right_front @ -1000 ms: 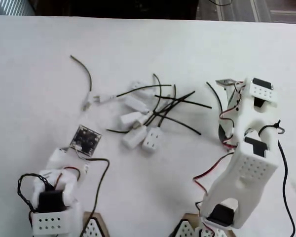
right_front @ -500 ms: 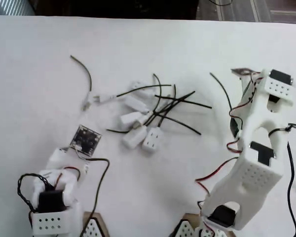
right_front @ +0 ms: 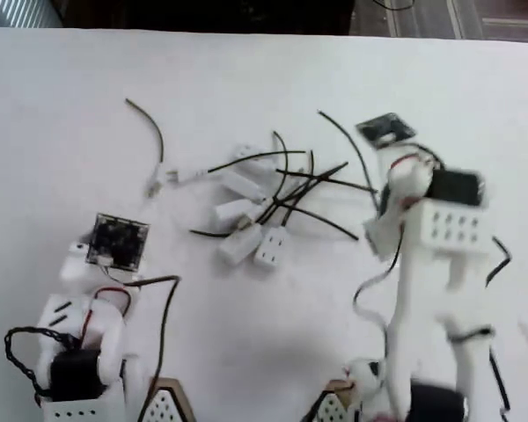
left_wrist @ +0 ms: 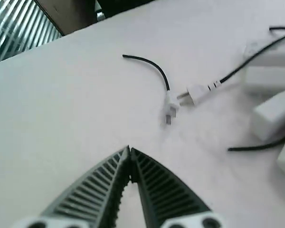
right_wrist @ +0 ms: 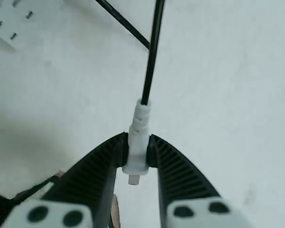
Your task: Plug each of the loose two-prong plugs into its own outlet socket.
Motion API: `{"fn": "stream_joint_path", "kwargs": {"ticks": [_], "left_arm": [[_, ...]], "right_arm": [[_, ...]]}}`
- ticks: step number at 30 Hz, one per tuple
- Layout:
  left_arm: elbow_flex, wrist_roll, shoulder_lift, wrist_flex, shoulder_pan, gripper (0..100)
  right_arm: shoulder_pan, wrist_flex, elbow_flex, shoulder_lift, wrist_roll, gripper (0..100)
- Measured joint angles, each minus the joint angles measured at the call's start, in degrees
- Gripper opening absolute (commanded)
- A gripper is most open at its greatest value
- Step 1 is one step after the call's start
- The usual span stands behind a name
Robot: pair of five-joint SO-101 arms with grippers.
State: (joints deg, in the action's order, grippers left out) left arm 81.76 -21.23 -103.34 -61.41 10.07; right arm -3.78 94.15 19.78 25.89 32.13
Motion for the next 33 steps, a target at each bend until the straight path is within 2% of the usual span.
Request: {"fn": "stream_joint_path", "kwargs": {"ticks": [4, 8, 13, 20, 24, 29, 33], "left_arm": [[-0.09, 3.78, 0.0, 3.96, -0.35, 7], [-0.09, 6.95, 0.09, 5.27, -5.19, 16], [-0.09, 12.84, 0.26, 6.77, -10.29, 17], [-0.09, 13.98, 0.18, 9.85, -11.43, 17], [-0.09, 13.98, 0.18, 11.25, -11.96, 17], [-0.09, 13.98, 0.26, 11.34, -18.55, 17], [-1.76, 12.75, 0.26, 11.08, -23.74, 17]], "right_arm": [[11.16, -6.24, 11.34, 16.88, -8.53, 1.7], [23.3, -13.71, 20.48, 29.71, -18.46, 1.7], [33.67, -25.05, 29.19, 38.51, -27.87, 1.7], [44.84, -38.42, 40.0, 45.1, -30.15, 1.7], [49.58, -41.49, 43.69, 48.62, -30.15, 1.7], [54.95, -41.76, 45.54, 52.22, -30.15, 1.7], [55.65, -41.85, 46.86, 53.01, -30.15, 1.7]]}}
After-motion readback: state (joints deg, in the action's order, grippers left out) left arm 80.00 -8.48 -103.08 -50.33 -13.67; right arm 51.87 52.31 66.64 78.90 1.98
